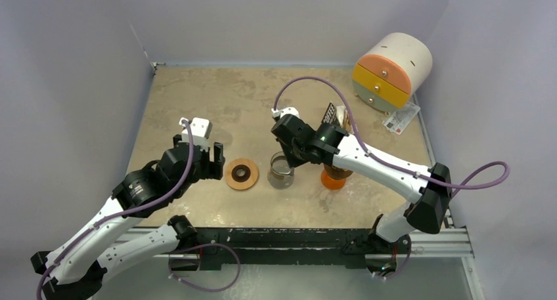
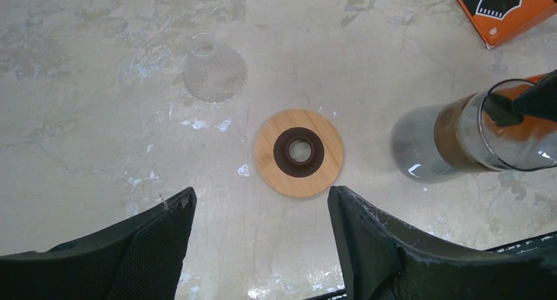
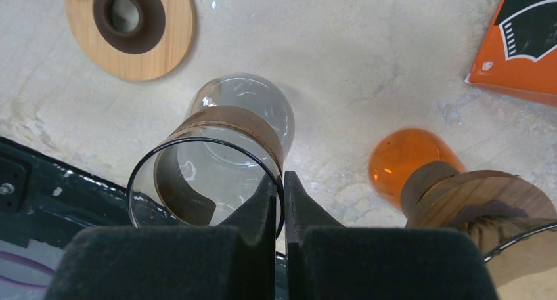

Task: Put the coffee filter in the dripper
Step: Place the coffee server at the center of the board.

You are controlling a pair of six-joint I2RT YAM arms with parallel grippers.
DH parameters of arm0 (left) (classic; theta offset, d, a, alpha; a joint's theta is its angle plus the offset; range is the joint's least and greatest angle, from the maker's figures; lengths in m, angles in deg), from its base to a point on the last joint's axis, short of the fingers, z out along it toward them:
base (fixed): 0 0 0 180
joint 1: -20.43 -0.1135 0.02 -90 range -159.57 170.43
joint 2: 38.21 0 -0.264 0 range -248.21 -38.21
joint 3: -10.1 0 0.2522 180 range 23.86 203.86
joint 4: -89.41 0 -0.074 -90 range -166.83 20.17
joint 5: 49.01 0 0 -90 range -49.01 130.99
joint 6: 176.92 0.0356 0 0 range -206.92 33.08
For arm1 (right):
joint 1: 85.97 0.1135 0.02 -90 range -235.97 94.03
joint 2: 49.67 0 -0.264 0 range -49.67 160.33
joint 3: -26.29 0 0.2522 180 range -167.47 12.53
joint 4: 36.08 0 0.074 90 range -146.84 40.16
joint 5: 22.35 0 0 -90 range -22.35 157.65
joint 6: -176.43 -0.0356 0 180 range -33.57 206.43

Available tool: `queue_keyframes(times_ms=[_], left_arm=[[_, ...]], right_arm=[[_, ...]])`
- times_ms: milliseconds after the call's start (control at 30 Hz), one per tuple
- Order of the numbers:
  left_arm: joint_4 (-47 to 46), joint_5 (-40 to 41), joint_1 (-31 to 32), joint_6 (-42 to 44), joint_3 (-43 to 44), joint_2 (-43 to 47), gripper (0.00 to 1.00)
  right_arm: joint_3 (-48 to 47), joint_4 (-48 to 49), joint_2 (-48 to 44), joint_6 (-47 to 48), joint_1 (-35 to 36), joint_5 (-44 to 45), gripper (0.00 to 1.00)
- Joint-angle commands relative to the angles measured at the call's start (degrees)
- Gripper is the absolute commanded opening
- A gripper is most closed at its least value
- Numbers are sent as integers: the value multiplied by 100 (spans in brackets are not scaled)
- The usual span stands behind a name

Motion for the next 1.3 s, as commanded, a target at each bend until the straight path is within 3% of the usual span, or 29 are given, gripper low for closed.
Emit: queue_keyframes(times_ms=[0,467,1000,1267], left_arm=[[-215,-19,-42,78,-15,-58,73],[-157,-242,-41,-142,35,-355,73],[336,-75,-41,-1178,12,-947,69],[196,-160,-41,-1355,-127,-1438,66]], right_arm=[[270,254,-154,-244,151,343,0],[805,588,-78,-406,318,234,0],[1252,856,-59,-442,319,151,0],[1417,970,-188,-443,319,57,10]])
